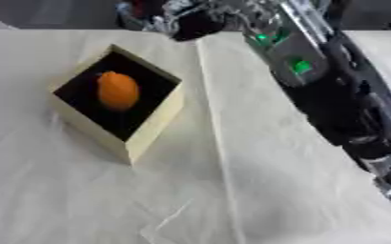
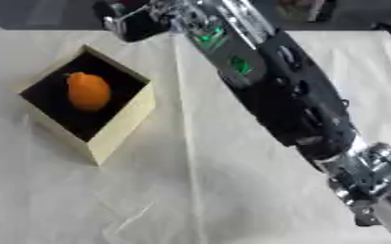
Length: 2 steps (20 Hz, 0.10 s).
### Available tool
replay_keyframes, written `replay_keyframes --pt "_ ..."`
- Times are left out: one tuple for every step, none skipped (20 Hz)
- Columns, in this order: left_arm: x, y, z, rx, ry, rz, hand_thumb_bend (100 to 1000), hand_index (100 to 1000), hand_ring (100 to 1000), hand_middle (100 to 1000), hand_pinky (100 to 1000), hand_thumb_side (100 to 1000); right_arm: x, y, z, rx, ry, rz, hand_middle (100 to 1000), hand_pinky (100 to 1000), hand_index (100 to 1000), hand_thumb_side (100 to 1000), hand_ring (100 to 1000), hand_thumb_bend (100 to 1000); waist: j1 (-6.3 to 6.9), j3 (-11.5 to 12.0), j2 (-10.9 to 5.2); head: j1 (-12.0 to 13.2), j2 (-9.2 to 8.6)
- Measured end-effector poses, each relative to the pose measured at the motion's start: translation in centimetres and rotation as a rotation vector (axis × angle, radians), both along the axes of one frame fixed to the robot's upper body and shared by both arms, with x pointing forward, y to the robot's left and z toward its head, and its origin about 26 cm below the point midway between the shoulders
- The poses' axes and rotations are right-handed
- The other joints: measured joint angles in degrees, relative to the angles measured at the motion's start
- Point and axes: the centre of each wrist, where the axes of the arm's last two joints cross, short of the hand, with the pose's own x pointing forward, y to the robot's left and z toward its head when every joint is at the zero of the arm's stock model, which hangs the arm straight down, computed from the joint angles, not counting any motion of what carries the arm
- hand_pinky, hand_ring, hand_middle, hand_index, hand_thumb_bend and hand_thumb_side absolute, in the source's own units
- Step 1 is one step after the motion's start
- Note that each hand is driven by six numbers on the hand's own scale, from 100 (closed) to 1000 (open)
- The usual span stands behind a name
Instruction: Pick up objects on the table and place them in the box.
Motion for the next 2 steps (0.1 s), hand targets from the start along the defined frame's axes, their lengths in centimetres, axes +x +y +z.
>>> replay_keyframes --pt "-0.03 0.11 -0.14 -0.001 0.005 0.008 100 745 770 765 688 759 -0.60 -0.78 0.19 0.033 -0.013 0.006 504 527 757 261 615 100 0.10 -0.3 -0.21 0.4 0.18" --pt "-0.06 0.21 -0.25 -0.002 0.010 0.016 100 745 770 766 688 759 -1.06 -1.57 0.33 0.062 -0.027 0.013 511 530 762 270 622 100 0.20 -0.6 -0.37 0.8 0.39"
